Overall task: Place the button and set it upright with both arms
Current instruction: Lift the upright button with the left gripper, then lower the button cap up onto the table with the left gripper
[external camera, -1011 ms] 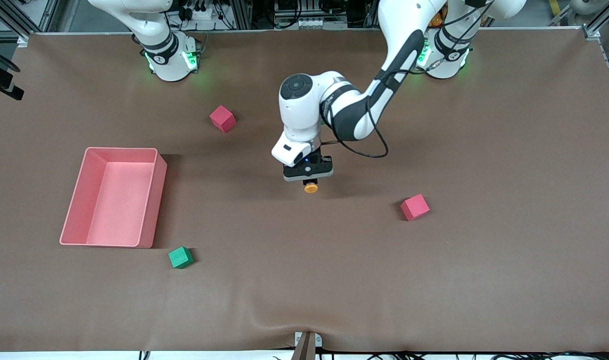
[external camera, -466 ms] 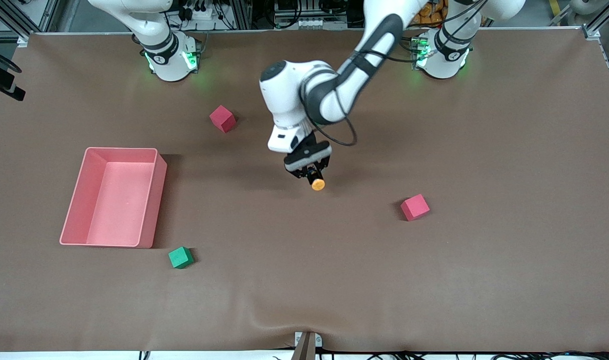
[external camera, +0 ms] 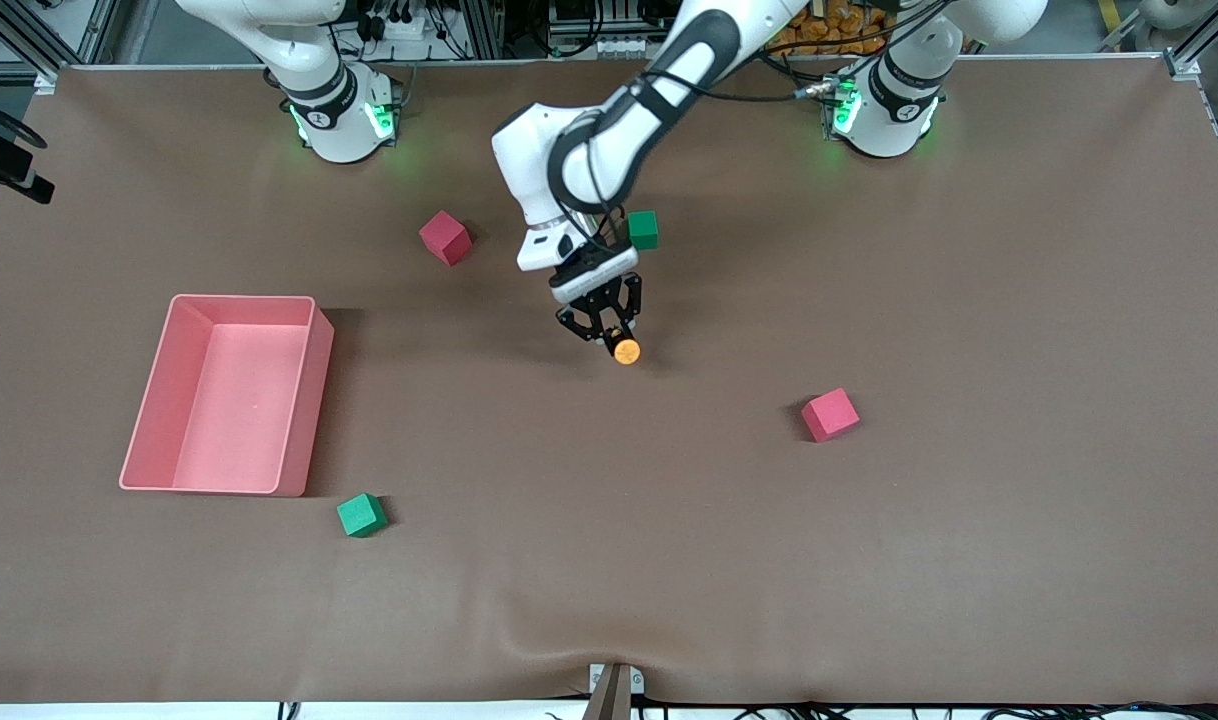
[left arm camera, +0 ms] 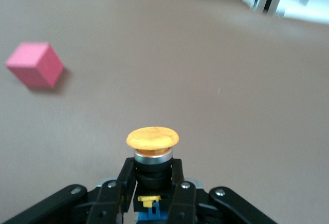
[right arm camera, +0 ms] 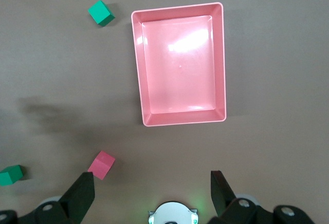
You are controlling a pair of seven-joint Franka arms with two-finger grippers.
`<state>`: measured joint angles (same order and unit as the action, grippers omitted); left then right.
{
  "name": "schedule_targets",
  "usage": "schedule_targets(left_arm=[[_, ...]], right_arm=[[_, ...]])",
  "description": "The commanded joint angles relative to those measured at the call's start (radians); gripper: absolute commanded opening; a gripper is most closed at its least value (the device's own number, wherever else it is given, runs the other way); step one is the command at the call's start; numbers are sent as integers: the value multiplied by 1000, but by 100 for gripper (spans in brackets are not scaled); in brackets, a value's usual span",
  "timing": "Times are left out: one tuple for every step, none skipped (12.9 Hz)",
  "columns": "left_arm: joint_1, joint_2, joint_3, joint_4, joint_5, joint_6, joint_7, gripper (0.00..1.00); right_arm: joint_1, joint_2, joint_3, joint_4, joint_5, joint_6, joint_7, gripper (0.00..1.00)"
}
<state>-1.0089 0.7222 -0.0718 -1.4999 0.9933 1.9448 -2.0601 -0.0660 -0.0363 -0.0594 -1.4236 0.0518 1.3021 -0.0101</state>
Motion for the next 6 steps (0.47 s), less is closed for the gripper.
schedule_targets(left_arm=[[-34, 43, 14, 55, 120, -64, -66, 1], [-46, 57, 17, 59, 128, -67, -92, 1], [-49, 75, 21, 66, 130, -70, -124, 1], [-68, 97, 38, 76, 134, -72, -161, 2], [-98, 114, 73, 78, 166, -75, -191, 0], [-126, 141, 95, 79, 183, -90, -230, 0]], right_arm=[[8, -8, -3, -9, 2, 14, -5, 100], [8, -8, -3, -8, -6, 19, 1, 100], [8, -8, -3, -8, -6, 17, 8, 100], [8, -11, -3, -8, -7, 14, 36, 100], [8, -13, -2, -8, -7, 10, 80, 100], [6, -13, -2, -6, -4, 9, 96, 100]])
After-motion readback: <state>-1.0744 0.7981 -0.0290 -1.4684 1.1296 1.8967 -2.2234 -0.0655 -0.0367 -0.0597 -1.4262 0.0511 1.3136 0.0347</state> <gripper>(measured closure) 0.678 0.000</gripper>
